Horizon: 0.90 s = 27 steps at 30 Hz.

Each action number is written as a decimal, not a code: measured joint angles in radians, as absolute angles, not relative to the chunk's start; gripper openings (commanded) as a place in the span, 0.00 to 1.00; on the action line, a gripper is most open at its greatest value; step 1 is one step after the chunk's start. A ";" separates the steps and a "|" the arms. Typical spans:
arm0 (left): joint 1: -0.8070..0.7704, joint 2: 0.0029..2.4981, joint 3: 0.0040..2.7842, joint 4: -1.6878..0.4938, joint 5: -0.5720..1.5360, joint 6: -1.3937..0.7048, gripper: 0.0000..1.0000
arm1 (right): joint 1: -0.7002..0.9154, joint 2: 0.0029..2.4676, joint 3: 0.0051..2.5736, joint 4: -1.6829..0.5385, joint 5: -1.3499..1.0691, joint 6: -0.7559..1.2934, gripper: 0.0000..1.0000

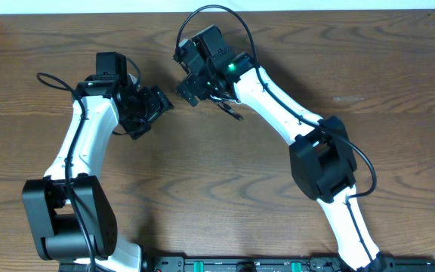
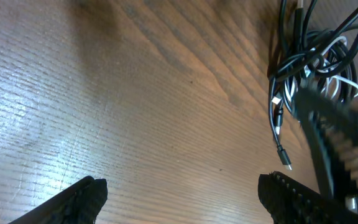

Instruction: Untangle cables

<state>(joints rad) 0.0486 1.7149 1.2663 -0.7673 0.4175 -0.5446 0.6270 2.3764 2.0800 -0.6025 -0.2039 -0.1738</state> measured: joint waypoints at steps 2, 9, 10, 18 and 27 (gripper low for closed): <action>0.049 1.715 1.266 -0.776 0.418 -0.545 0.85 | 0.625 2.394 2.080 -0.583 -0.186 -0.173 0.99; 0.049 1.715 1.266 -0.795 0.418 -0.545 0.85 | 0.605 2.436 2.080 -0.619 -0.139 -0.060 0.02; 0.049 1.715 1.266 -0.795 0.418 -0.545 0.85 | 0.601 2.433 2.080 -0.630 -0.139 -0.033 0.01; 0.049 1.715 1.266 -0.797 0.418 -0.545 0.85 | 0.524 2.400 2.082 -0.784 -0.138 0.202 0.01; 0.049 1.715 1.266 -0.797 0.418 -0.545 0.85 | 0.452 2.392 2.088 -0.920 -0.115 0.290 0.01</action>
<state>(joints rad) 0.0486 1.7149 1.2663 -0.7967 0.4175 -0.5446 0.4519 2.3917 2.0880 -0.9195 -0.1154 0.2901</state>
